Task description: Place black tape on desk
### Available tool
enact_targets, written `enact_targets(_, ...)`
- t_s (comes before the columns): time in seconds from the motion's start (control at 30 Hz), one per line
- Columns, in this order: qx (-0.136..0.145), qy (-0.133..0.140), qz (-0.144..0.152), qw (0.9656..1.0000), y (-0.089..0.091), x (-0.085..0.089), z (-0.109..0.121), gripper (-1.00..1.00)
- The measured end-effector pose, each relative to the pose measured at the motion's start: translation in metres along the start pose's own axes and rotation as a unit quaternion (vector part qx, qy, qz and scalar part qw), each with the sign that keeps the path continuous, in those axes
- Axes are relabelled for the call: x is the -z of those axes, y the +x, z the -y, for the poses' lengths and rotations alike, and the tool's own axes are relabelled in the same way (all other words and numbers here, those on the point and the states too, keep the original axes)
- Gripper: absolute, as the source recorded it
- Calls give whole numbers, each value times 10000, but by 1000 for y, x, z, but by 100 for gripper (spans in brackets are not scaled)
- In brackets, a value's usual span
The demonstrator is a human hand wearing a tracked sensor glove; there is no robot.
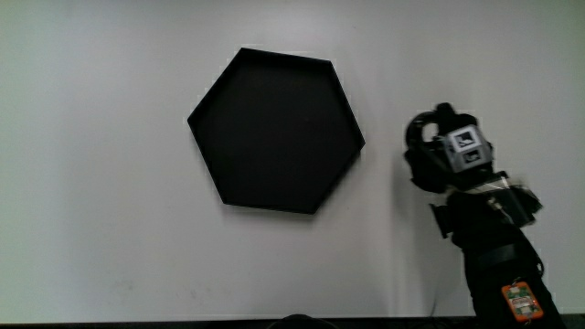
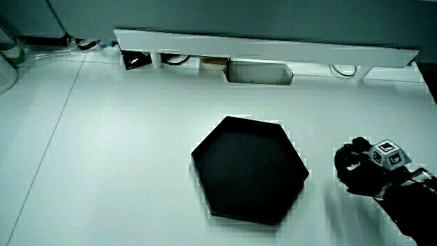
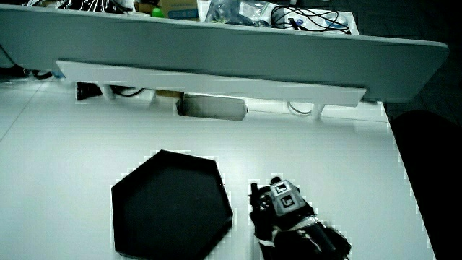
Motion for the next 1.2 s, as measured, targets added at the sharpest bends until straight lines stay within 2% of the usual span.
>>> enact_targets(0.07, -10, -186, -87, 9998, 7, 8, -2, 0)
enact_targets(0.1, 29, -376, -156, 9992, 10, 13, -5, 0)
enact_targets(0.17, 90, -505, -211, 9985, 13, 22, -7, 0)
enact_targets(0.23, 146, -755, -272, 9967, 15, 33, -12, 0)
enact_targets(0.33, 222, -990, -311, 9944, 17, 45, -15, 0)
enact_targets(0.37, 277, -954, -310, 9946, 17, 46, -14, 0)
enact_targets(0.4, 251, -1073, -334, 9934, 18, 50, -15, 0)
enact_targets(0.43, 339, -1061, -301, 9933, 18, 50, -13, 0)
enact_targets(0.47, 315, -1120, -303, 9927, 19, 54, -15, 0)
enact_targets(0.6, 313, -1111, -328, 9928, 20, 53, -15, 0)
enact_targets(0.73, 344, -1138, -223, 9927, 19, 52, -14, 0)
enact_targets(0.77, 299, -1139, -301, 9926, 20, 54, -14, -4)
enact_targets(0.8, 391, -1195, -323, 9915, 22, 54, -15, -7)
enact_targets(0.83, 367, -1117, -323, 9925, 21, 51, -14, -11)
enact_targets(0.93, 272, -1425, -410, 9886, 20, 50, -19, -22)
enact_targets(1.0, 285, -1336, -396, 9898, 18, 48, -17, -30)
enact_targets(1.03, 316, -1489, -362, 9877, 19, 52, -19, -33)
enact_targets(1.07, 275, -1496, -438, 9874, 20, 53, -19, -37)
enact_targets(1.1, 315, -1666, -444, 9845, 21, 60, -22, -41)
enact_targets(1.13, 264, -1574, -527, 9858, 21, 56, -18, -44)
enact_targets(1.2, 243, -1671, -593, 9839, 21, 59, -17, -52)
